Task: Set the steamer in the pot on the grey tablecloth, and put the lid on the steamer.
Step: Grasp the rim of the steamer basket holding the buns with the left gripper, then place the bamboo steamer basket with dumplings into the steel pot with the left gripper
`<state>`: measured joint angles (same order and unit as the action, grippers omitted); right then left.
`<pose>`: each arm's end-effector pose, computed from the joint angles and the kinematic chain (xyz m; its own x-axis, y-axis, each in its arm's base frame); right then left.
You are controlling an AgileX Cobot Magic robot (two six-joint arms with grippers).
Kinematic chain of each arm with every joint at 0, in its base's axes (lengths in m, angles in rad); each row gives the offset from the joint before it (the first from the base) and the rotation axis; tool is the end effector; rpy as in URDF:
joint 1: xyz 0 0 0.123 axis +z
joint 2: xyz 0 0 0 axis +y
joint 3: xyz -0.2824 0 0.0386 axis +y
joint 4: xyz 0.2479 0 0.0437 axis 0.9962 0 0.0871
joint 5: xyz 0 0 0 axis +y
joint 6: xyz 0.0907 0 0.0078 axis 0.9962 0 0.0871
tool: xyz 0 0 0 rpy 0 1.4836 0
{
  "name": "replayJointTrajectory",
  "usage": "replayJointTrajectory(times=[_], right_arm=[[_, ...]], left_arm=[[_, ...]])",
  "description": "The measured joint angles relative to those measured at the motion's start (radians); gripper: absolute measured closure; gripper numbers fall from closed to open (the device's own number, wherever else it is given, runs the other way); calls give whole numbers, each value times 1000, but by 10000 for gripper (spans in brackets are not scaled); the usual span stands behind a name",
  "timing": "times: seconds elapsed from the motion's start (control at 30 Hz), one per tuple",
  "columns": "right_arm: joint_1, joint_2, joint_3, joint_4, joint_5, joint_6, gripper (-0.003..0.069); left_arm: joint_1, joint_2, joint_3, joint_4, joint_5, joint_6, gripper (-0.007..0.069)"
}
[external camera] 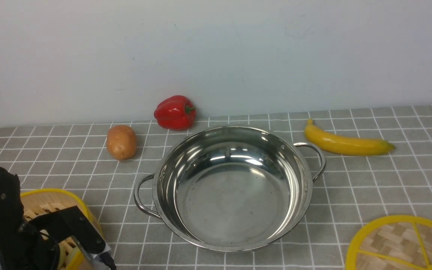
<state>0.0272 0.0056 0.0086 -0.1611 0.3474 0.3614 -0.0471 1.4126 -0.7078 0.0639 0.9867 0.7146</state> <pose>0.0540 -0.0035 0.1790 -0.2557 0.2010 -0.9456 0.0805 0.9792 0.1864 0.2077 -0.0049 0.1898 -0.6974 0.7142 0.0601 0.7161 0.6978 0.0168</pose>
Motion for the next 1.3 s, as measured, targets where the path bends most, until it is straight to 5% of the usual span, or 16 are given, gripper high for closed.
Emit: replayJointTrajectory(times=[0.43, 1.0, 1.3], right_arm=[[0, 0, 0, 0, 0, 0, 414], [0, 0, 0, 0, 0, 0, 414], [0, 0, 0, 0, 0, 0, 414]], left_arm=[[-29, -231, -194, 57, 257, 21, 571], [-565, 114, -736, 40, 267, -61, 571], [-691, 349, -793, 51, 262, -71, 571]])
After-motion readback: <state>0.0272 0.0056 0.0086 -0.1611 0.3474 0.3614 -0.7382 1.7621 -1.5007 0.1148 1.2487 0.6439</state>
